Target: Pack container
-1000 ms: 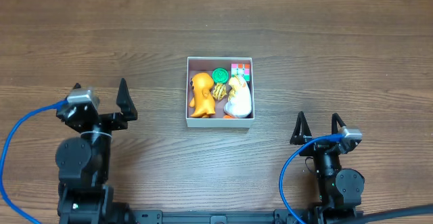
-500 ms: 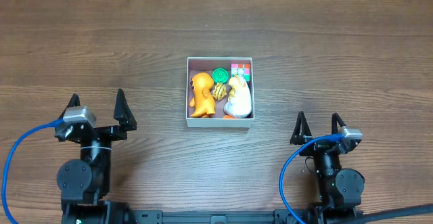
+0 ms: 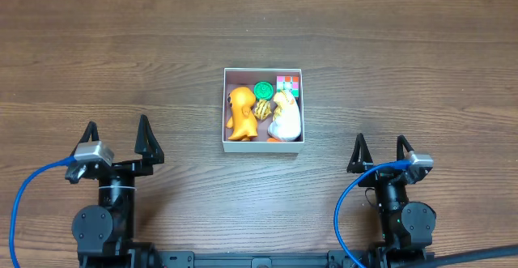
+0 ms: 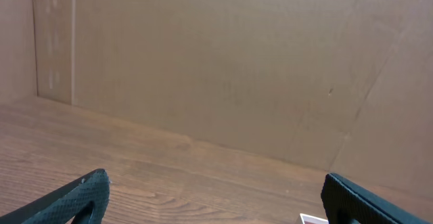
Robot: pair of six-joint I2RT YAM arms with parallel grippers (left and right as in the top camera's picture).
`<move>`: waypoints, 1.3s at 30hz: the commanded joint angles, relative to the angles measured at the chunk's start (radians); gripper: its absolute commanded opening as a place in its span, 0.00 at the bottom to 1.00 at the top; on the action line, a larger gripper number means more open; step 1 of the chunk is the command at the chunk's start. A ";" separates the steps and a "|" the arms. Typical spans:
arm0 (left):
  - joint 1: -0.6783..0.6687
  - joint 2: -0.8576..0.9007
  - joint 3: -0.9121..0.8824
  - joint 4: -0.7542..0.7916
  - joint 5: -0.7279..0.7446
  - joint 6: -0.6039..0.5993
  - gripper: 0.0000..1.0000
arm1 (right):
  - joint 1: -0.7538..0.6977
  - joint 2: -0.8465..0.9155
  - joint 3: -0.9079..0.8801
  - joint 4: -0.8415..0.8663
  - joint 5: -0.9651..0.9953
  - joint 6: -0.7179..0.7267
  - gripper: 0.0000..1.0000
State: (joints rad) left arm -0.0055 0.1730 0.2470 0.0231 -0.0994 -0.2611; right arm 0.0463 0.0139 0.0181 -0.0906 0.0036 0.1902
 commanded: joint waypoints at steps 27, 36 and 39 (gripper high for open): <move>0.005 -0.170 -0.185 0.199 -0.057 -0.008 1.00 | -0.001 -0.011 -0.010 0.007 -0.006 -0.005 1.00; 0.005 -0.170 -0.243 0.202 -0.093 -0.008 1.00 | -0.001 -0.011 -0.010 0.007 -0.006 -0.005 1.00; 0.006 -0.170 -0.243 0.171 -0.113 -0.005 1.00 | -0.001 -0.011 -0.010 0.007 -0.006 -0.005 1.00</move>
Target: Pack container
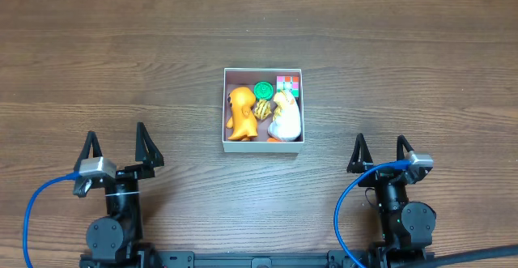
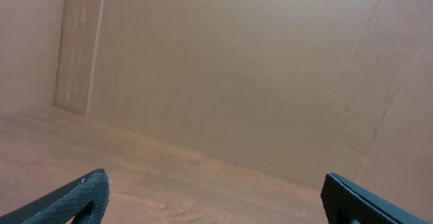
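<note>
A white square container (image 1: 263, 110) stands at the table's middle. Inside it lie an orange toy figure (image 1: 239, 112), a green round piece (image 1: 262, 89), a small colourful cube (image 1: 287, 83), a yellowish knobbly piece (image 1: 262, 109) and a white duck-like toy (image 1: 286, 117). My left gripper (image 1: 116, 144) sits open near the front left, far from the container, nothing between its fingers. In the left wrist view the left gripper (image 2: 215, 195) shows only bare wood and a brown wall. My right gripper (image 1: 379, 151) stands open at the front right, empty.
Brown wooden tabletop (image 1: 121, 57) all round the container. Blue cables (image 1: 32, 211) loop beside each arm base at the front edge. A brown board wall (image 2: 237, 68) rises behind the table in the left wrist view.
My left arm has drawn back a little toward the front edge, and its wrist view has tilted so the container's corner no longer shows. The right arm and the container are unchanged.
</note>
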Robot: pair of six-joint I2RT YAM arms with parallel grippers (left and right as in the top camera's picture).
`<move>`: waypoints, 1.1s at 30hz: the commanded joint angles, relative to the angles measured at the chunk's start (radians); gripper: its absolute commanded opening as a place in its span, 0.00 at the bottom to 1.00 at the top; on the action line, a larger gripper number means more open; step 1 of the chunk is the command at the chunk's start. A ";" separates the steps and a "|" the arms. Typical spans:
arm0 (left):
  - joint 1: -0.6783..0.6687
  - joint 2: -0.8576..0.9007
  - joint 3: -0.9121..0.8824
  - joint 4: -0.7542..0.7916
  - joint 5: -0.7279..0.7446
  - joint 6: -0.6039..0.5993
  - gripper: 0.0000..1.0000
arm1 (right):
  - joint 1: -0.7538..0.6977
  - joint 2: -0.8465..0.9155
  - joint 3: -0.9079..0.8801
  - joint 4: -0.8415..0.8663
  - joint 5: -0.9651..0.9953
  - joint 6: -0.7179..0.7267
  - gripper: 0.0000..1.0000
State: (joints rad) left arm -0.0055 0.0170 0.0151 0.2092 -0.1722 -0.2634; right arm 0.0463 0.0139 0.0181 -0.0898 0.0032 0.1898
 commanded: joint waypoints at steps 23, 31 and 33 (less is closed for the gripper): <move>0.007 -0.014 -0.010 -0.277 0.016 0.197 1.00 | -0.001 -0.011 -0.010 0.006 -0.006 -0.004 1.00; 0.007 -0.014 -0.010 -0.273 0.008 0.223 1.00 | -0.001 -0.011 -0.010 0.006 -0.006 -0.004 1.00; 0.007 -0.014 -0.010 -0.272 0.008 0.223 1.00 | -0.001 -0.011 -0.010 0.006 -0.006 -0.004 1.00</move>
